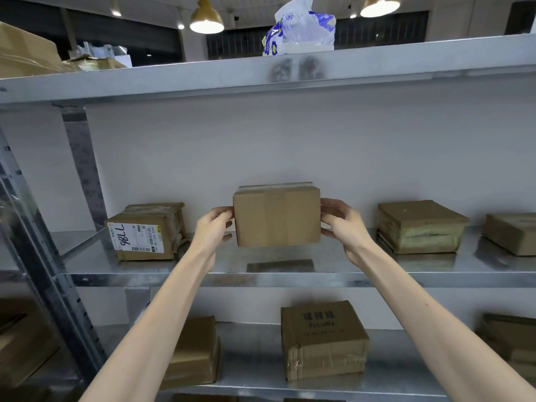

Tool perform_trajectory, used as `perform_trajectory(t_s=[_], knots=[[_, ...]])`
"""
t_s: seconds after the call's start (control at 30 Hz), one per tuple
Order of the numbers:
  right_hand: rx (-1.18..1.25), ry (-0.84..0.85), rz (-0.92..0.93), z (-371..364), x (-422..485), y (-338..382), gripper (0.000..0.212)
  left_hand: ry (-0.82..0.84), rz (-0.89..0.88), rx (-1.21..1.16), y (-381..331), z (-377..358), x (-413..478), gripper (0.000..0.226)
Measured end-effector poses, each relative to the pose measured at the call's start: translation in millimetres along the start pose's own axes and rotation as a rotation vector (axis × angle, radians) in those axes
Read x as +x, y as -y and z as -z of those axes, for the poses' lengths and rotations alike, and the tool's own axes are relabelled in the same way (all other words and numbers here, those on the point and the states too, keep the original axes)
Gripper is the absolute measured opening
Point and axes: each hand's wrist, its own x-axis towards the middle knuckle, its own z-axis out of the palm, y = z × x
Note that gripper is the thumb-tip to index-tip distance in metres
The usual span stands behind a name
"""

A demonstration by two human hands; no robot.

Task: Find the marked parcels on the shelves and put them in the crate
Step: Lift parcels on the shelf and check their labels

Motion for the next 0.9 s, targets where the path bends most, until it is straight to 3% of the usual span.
perform_trajectory(t_s=[0.37,0.57,0.9], knots=[[-0.045,0.023,0.035,6,3,-11,0.037,-0.005,0.008,-0.088,-7,-7,-12,0.026],[-0.171,0.006,0.047,10,0,-13,0.038,0.078,0.037,-0.029,-3,-9,-18,0.046],[-0.047,-0.011,0.013,5,-5,0,0.026,0.052,0.014,-0.153,-14,-8,-15,0.026]])
